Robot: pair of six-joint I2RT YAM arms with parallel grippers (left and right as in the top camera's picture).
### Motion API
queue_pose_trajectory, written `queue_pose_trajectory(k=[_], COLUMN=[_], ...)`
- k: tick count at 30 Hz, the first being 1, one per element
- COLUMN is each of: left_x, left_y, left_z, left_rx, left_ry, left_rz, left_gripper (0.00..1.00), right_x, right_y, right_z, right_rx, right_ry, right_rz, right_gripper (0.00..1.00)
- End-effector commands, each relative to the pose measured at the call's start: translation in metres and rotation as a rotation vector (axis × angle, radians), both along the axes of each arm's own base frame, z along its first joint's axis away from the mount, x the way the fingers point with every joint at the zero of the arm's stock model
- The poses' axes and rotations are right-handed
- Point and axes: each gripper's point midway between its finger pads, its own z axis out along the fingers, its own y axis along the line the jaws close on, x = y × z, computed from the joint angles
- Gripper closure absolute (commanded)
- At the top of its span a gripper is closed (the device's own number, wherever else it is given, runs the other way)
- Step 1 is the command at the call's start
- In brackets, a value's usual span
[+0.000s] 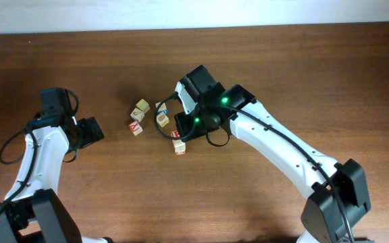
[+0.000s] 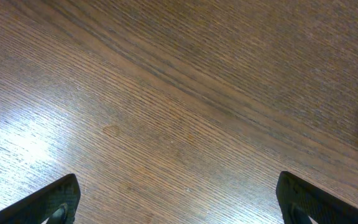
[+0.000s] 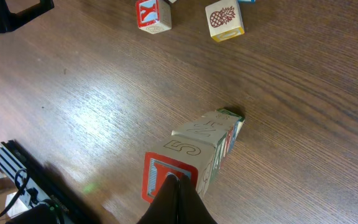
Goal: Rotate 5 blocks
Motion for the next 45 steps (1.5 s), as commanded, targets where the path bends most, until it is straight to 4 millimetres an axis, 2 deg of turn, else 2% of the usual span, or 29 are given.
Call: queue_pose_trajectory(k=[1,7,40,45], left_x=[0.004,0.004,0.004,0.004], left_y=[0.003,0.003,0.003,0.003], left_z=[0.011,0.011,0.011,0.011], left_rx=[0.022,0.022,0.022,0.022], left_ry=[-0.027,-0.027,-0.027,-0.027], left_rz=[-0.001,-0.001,-0.001,-0.001], left_gripper=[0.01,0.01,0.01,0.01], right_x=[-0.002,0.001,0.004,0.004], right_y=[0.001,0.003,0.005,0.007], right_z=[-0.015,-0.006,-0.001,0.006], right_rx=[-0.036,-0.027,-0.017,-0.008], right_ry=[0.024,0.006,-0.006,-0.018], right_rz=[0.01,0.017,0.021,0.037], right_gripper=[0.96,0.96,0.95,0.95])
